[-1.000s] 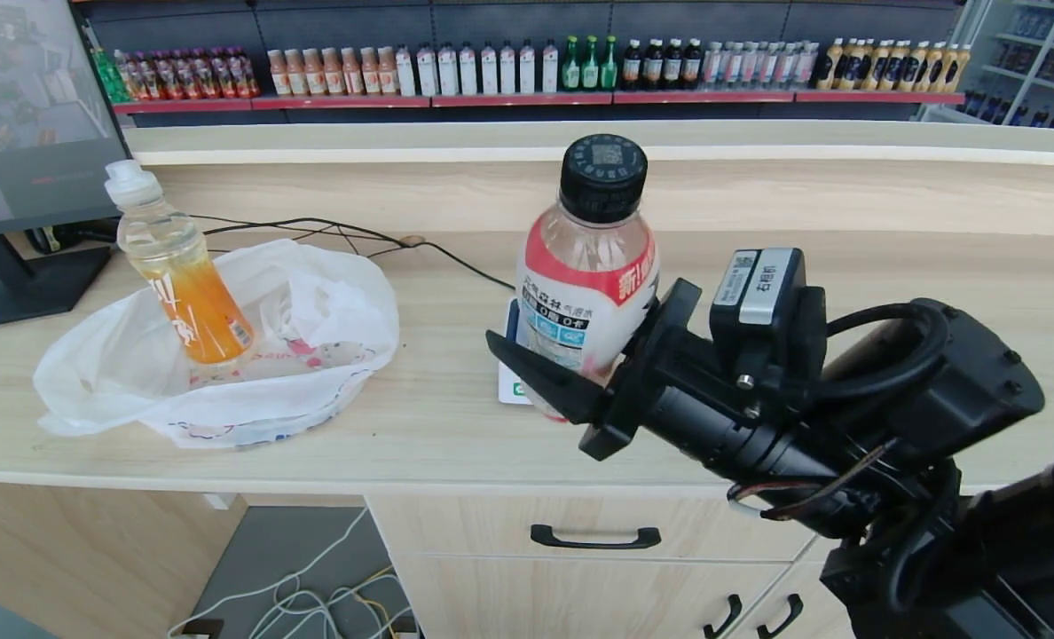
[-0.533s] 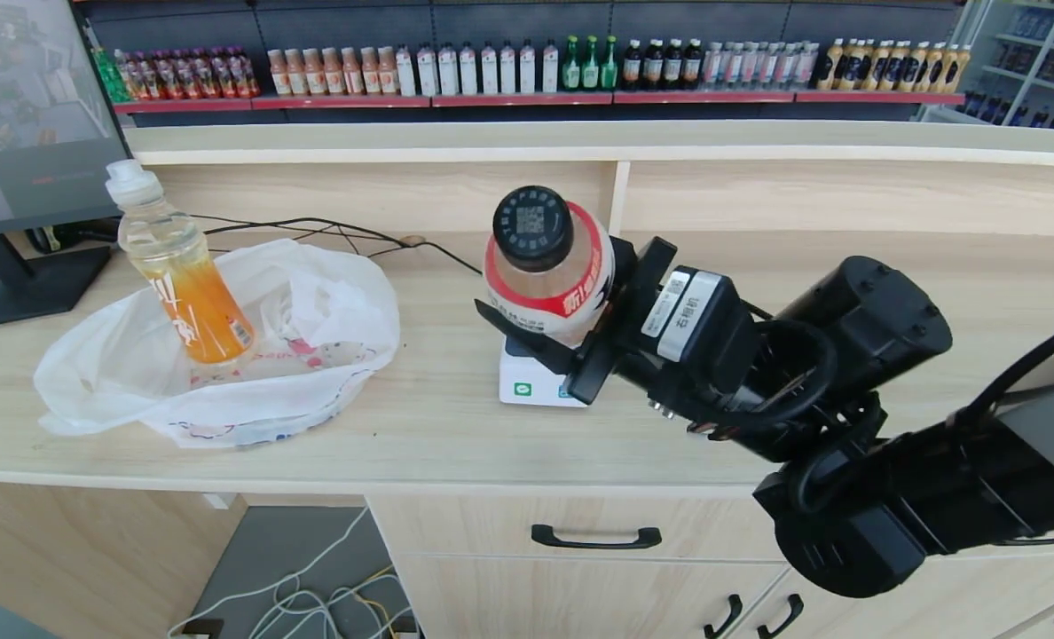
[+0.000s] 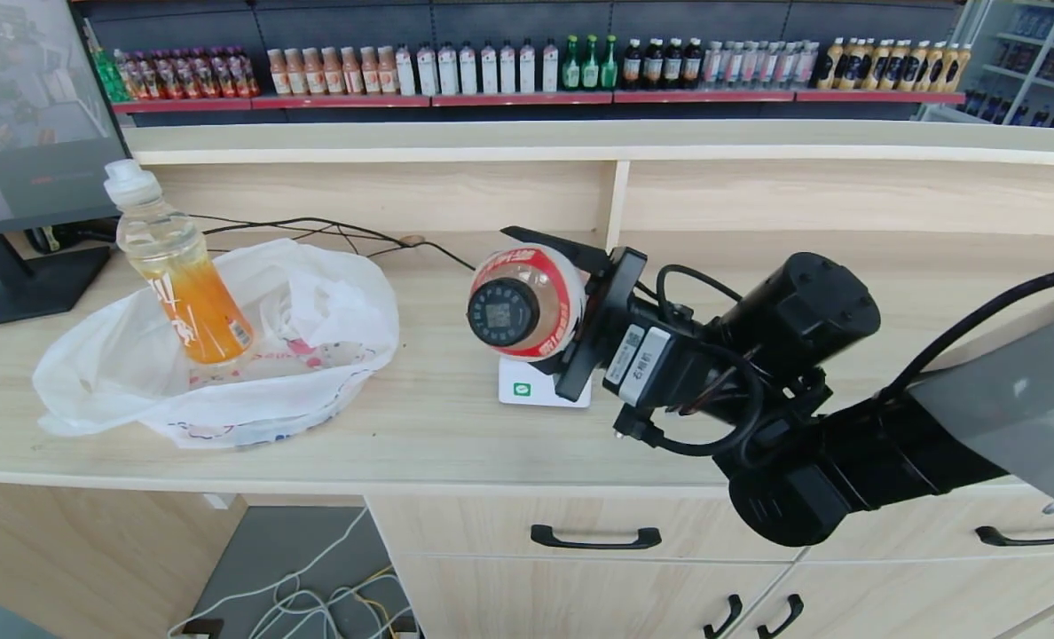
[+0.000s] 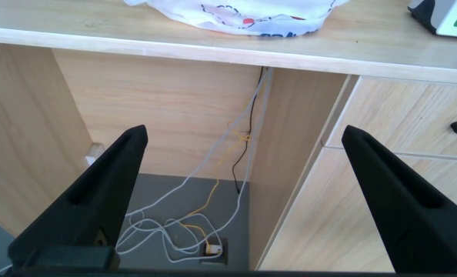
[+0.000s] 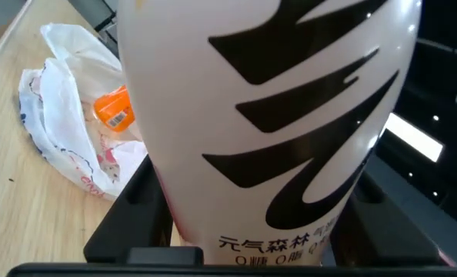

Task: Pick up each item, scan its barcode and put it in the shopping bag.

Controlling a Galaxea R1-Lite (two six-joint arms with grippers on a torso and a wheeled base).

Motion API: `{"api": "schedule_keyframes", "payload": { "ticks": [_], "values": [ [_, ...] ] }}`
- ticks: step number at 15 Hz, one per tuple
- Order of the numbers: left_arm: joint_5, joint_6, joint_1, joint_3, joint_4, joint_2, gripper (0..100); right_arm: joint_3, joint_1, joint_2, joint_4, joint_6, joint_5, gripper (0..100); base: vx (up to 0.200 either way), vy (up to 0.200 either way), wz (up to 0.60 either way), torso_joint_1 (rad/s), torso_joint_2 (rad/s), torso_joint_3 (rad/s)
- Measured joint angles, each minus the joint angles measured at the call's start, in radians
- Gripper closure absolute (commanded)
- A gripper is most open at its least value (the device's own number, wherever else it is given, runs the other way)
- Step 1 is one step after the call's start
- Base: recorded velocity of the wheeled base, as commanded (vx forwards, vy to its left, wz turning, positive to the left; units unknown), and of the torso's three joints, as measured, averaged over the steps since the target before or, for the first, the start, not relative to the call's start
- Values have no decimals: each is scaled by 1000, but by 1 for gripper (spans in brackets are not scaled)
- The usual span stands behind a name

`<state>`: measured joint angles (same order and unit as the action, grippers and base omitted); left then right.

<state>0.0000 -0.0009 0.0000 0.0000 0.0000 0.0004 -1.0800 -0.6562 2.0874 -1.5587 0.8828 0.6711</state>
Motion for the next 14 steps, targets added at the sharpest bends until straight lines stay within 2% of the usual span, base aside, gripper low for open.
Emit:
{"api": "schedule_keyframes", "payload": {
  "ticks": [3, 6, 9, 14],
  "values": [
    [0, 0, 0, 0, 0, 0, 0, -48, 31, 27, 62, -11, 103, 100, 0, 0, 0, 0, 0, 0],
    [0, 0, 0, 0, 0, 0, 0, -153, 38, 76, 64, 6, 195, 100, 0, 0, 0, 0, 0, 0],
    [0, 0, 0, 0, 0, 0, 0, -224, 56, 134, 67, 32, 209, 100, 0, 0, 0, 0, 0, 0],
    [0, 0, 0, 0, 0, 0, 0, -238, 103, 169, 66, 125, 258, 100, 0, 0, 0, 0, 0, 0]
  ]
}}
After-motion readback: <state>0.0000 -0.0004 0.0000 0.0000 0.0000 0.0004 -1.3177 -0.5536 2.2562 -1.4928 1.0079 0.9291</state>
